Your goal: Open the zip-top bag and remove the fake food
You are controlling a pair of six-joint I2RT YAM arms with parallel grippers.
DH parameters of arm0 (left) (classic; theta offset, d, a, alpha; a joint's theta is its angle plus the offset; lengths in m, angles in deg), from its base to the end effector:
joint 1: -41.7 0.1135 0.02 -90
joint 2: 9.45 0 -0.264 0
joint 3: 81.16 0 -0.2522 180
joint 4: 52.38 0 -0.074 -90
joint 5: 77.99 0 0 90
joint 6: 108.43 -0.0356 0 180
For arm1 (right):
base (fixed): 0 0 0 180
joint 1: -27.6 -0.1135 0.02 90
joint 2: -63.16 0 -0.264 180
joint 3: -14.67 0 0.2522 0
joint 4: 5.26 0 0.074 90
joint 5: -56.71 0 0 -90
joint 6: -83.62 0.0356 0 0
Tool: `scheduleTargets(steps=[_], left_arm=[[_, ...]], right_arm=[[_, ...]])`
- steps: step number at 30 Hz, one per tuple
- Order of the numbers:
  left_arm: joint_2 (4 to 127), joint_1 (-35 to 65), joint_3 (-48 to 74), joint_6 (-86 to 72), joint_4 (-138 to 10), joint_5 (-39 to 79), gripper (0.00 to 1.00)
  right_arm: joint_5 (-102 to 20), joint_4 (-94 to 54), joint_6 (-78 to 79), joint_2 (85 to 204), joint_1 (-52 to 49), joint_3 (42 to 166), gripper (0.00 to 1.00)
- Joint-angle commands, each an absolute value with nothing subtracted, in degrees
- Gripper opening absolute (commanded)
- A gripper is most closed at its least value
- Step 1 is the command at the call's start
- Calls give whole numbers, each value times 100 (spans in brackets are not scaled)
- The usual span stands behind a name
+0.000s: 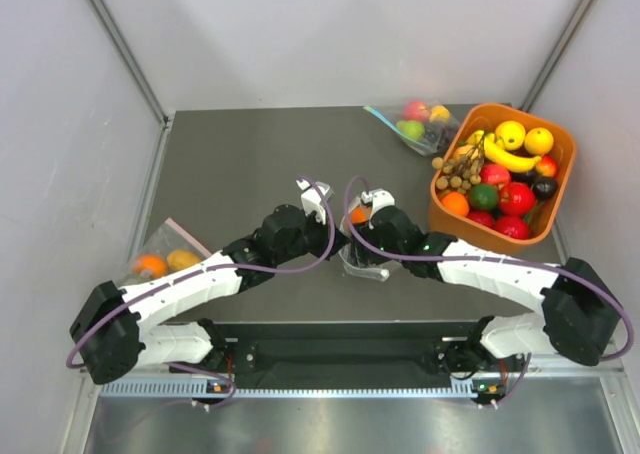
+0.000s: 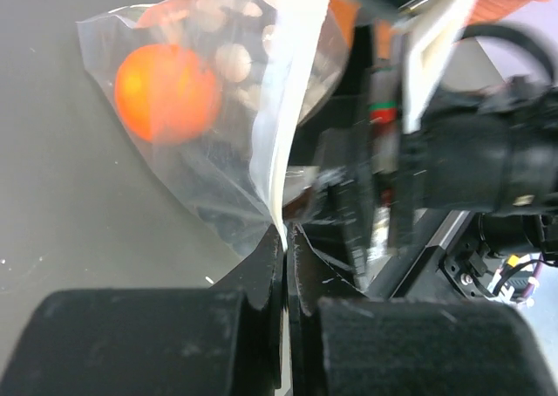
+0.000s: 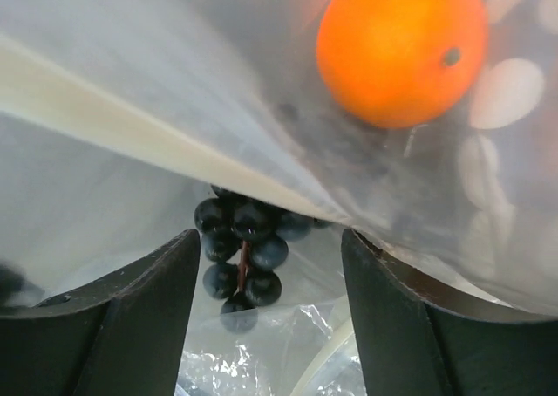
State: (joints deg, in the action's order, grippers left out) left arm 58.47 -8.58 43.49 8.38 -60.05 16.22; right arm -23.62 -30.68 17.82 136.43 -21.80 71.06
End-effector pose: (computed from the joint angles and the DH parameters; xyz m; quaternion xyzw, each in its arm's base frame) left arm 0.1703 -0.2091 0.2654 0.1873 0.7984 -0.3797 0.4282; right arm 0.1777 0.1981 0.2197 -0.1655 0.8968 0.1796 0.3688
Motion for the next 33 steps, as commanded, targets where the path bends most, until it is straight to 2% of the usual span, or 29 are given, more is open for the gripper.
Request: scheduleTargets(steps=[1,11,18,24,28,33], left_arm=[[5753,-849,4350,750,-5445,1816,0],[5726,-849,4429,820,-5322,2001,0],[5665,-849,4482,776,-5383,1817,0],[5796,-849,4456,767,-5717,1360,0],[6007,-849,4359,802,-5796,1254,0],[6096,-849,4324,855,-5788,1263,0]], right_arm=[[-2345,-2641,1875,13944,-2328,7176,65],[-2372,-1992,1630,14402,-2346,6983,58],[-2372,-1805,1489,14332,-2355,6877,37],[-2073,-2324,1375,13507,-2346,6886,31],[-1950,-2596,1375,12856,-2346,6842,20],[-1818,-2746,1348,12407,-2346,6763,17]])
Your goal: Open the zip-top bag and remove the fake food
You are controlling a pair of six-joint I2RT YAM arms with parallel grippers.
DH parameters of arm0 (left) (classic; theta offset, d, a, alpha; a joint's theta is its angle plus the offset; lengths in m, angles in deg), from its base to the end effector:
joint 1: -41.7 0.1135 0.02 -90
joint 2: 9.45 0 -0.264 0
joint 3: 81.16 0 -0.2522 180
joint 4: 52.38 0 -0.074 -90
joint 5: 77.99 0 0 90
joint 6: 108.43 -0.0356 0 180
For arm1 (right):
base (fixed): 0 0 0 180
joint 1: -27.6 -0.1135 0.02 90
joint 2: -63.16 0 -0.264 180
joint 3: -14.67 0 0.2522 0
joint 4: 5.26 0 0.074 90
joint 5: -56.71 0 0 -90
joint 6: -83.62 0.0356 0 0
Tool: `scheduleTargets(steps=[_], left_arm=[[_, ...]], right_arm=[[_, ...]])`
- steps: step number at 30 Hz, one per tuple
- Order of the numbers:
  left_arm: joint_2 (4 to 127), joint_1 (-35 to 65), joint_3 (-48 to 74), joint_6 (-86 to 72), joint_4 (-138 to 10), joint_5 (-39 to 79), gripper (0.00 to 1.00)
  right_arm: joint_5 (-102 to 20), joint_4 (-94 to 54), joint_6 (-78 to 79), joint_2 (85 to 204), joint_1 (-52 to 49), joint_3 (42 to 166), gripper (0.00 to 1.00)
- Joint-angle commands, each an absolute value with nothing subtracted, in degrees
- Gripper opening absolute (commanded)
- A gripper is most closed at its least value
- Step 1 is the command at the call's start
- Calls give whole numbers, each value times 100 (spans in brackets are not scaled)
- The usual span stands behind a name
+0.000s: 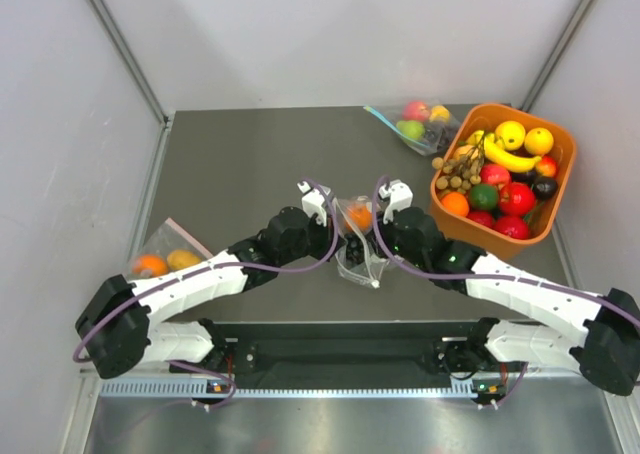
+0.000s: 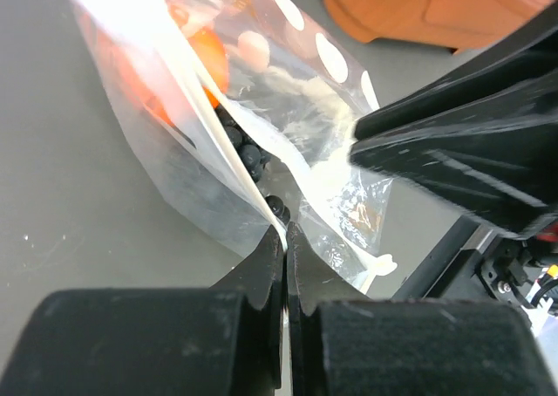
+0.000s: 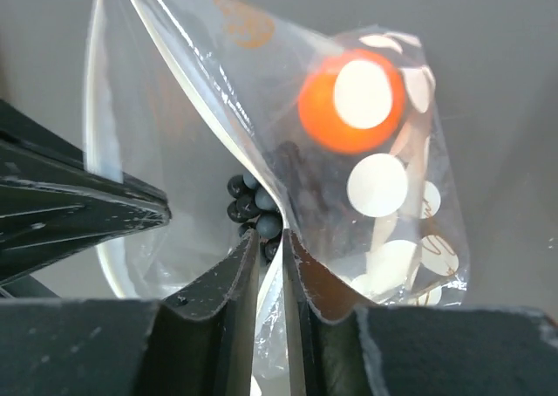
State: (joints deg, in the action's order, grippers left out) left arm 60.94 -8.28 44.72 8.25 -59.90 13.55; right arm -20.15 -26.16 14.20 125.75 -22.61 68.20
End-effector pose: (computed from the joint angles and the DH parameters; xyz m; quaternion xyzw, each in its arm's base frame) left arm 0.1753 -0.2103 0.2473 0.1763 0.8189 -0.3475 0.4214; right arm 0.1609 0.1805 0.2539 -0.1646 0.8462 0.2071 0.4625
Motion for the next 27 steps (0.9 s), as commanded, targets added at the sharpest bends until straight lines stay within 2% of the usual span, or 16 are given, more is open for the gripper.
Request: scheduleTargets(steps=[1,13,19,22,23,26,27], left_arm=[[6087,-849,4324,855,-5788,1263,0],[5964,-849,4350,820,-5937,1280,0],[5832,-849,4386,794,-5946,1351,0],[5823,-849,4456,767,-5937,1377,0],[5832,-849,4482,767,-5911,1394,0],[5841,-849,4552,767,-5876,1482,0],[5832,-849,4570,767,-5876,1491,0]], right_arm=[[-1879,-2737,1339,12407,-2346,6754,17],[-2994,-2246,1164,13021,-2399,6965,27],[-3057,-1948,1102,13548,-2399,6992,33],[-2978,-1692,1049,13829,-2399,7053,43],[-2934,-1665,997,13900,-2399,7114,53],[-2715,-1577,927,14138,-2399,7220,69],[-2566,-1568,900,14190,-2399,7255,70]])
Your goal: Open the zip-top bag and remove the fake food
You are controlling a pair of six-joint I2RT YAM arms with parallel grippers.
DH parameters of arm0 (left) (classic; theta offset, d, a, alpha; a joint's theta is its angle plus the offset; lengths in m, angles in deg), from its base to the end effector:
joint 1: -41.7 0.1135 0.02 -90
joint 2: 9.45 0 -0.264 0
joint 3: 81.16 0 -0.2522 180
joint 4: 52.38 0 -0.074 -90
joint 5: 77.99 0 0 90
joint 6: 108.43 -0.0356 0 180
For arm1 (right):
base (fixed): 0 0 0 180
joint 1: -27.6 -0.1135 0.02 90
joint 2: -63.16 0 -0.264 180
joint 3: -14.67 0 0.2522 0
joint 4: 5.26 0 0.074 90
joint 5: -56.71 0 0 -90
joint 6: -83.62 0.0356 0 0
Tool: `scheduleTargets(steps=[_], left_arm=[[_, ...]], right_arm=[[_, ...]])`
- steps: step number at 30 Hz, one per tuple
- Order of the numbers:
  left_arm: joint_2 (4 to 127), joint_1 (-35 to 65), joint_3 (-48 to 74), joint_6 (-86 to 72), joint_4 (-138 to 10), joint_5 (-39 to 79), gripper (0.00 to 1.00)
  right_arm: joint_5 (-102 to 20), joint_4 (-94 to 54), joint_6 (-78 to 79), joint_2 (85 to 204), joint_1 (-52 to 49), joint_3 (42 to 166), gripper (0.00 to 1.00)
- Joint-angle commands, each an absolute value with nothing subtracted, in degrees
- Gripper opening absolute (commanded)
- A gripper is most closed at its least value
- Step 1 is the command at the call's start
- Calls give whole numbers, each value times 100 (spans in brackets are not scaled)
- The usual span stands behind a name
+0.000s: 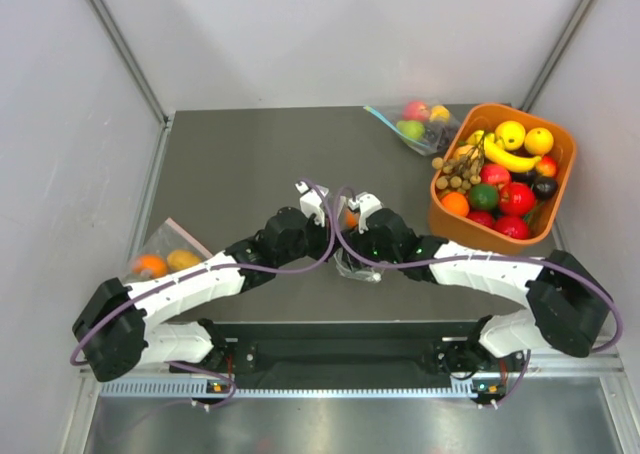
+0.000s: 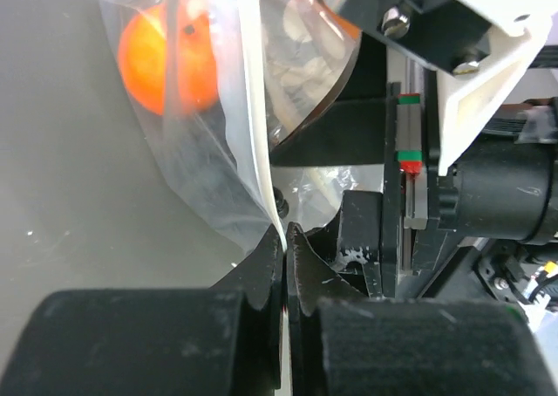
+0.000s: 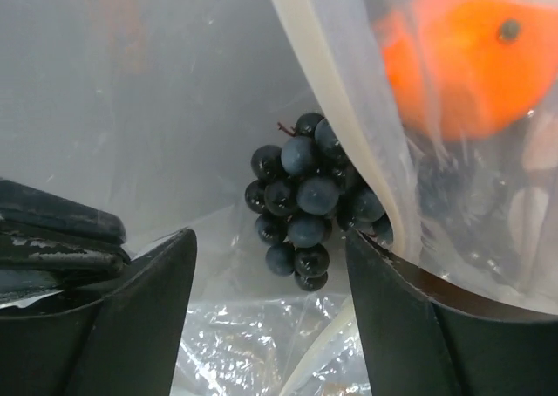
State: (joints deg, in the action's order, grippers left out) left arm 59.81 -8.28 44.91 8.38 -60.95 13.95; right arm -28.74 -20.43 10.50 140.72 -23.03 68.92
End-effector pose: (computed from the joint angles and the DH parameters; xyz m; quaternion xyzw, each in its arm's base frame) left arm 0.1727 -0.2075 0.2493 0.1773 0.8191 -0.3498 0.4186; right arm 0.1801 0.2150 0.2034 -0.2447 0.8662 0.2116 0.3809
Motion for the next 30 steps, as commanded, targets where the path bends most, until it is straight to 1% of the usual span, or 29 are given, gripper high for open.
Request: scheduleTargets(steps=[1,4,9,12,15,18,19,21,22,24,25,26,30], left_arm=[[5823,-849,4579,767,-5876,1500,0],[5779,-849,4631,759,-5867,1509,0],[5735,-849,4632,741,-5849,1535,0],[5700,-849,4623,715,-5849,1544,0],[5674,-849,4623,688,-5867,1553,0],[5630,-849,4649,679,-5876,1535,0],[5621,-849,4667,679,-5876,1500,0],[5612,-849,4719,679,-5893,1439,0],[5621,-849,4737,679,-5893,1413,0],[5673,-849,4763,706,-5911,1307,0],[5691,-849,4781,723,-5946,1046,0],[5717,-849,4781,732,-5981,956,0],[5858,-831,4772,767,-6192,578,0]], right_arm=[[-2487,-1560,900,14252,-2399,7273,70],[-2223,-1577,804,14357,-2408,7325,72],[-2055,-1613,794,14840,-2399,7361,72],[-2081,-1438,856,15025,-2399,7238,71],[-2055,-1358,874,15192,-2399,7185,68],[-2011,-1287,909,15228,-2399,7168,49],[-2011,-1296,900,15211,-2399,7167,40],[-2002,-1366,839,15123,-2399,7194,32],[-1985,-1410,821,15088,-2399,7211,27],[-1941,-1612,777,14869,-2399,7238,25],[-1923,-1656,768,14772,-2399,7220,24],[-1906,-1726,768,14658,-2408,7194,20],[-1783,-1876,777,13833,-2399,7018,10]])
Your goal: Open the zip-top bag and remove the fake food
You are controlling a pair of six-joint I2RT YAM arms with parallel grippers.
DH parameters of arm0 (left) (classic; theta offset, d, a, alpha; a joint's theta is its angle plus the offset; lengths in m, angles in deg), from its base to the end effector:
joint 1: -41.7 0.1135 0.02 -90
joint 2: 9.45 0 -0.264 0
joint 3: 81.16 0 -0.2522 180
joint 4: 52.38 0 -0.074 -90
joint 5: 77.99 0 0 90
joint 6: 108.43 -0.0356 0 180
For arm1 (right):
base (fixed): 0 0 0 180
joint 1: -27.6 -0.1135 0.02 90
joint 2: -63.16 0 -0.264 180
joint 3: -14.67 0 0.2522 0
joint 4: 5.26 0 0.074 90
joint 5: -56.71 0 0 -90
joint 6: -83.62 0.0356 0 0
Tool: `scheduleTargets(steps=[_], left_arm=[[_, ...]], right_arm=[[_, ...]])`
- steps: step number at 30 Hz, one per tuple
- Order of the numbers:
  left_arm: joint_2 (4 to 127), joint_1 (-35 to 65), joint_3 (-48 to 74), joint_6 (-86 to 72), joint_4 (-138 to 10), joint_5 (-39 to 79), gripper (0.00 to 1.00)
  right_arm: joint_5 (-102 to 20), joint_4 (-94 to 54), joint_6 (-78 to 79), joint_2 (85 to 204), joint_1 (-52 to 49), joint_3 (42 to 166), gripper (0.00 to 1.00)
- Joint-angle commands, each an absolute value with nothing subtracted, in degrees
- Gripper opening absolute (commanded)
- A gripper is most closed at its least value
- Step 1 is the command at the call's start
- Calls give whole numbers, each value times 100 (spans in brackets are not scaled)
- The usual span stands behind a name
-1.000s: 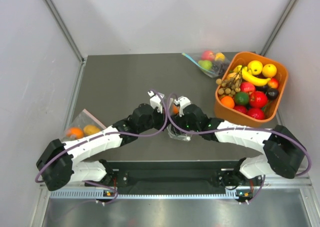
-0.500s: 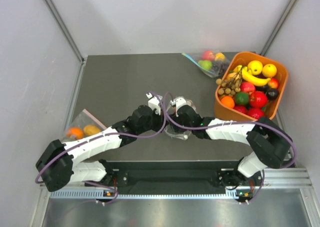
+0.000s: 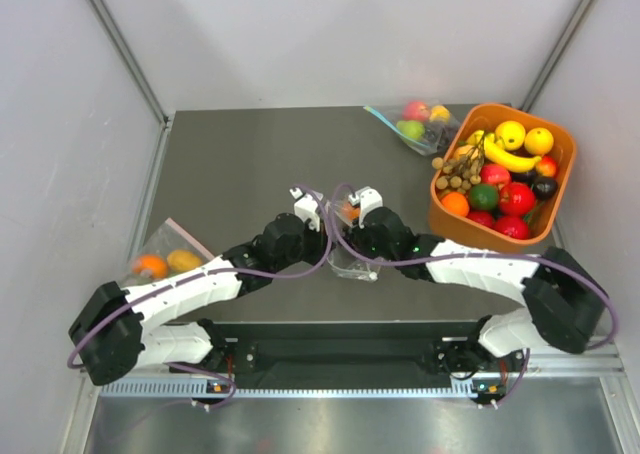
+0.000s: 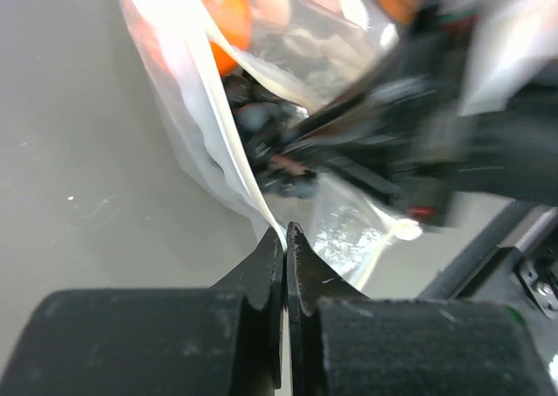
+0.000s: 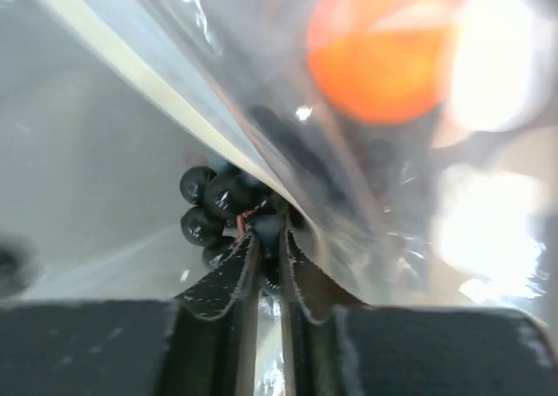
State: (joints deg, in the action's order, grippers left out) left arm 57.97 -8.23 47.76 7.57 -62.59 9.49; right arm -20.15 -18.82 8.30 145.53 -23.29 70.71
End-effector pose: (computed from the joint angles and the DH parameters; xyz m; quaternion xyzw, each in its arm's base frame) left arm 0.1677 -0.1969 0.2373 0.1650 0.8343 -0.3087 0.4260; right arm 0.1920 0.2233 0.1936 -0.2336 0.8705 0.1407 0.4098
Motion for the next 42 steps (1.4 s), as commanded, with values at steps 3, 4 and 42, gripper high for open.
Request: scheduleTargets(steps=[3,4,42], left_arm=[[5928,-822,4781,794,-6183,525,0],[5955,-822,4772,811,-6175,533,0],[7396,-647,4280,908,-5788,788,0]], right_arm=[[-1774,-1894,786,13332,-2390,6878,4],[-1809,-1885,820,13234,-2390,6817,3],[-2662,-3185,979,10878,-2390,7061,1]])
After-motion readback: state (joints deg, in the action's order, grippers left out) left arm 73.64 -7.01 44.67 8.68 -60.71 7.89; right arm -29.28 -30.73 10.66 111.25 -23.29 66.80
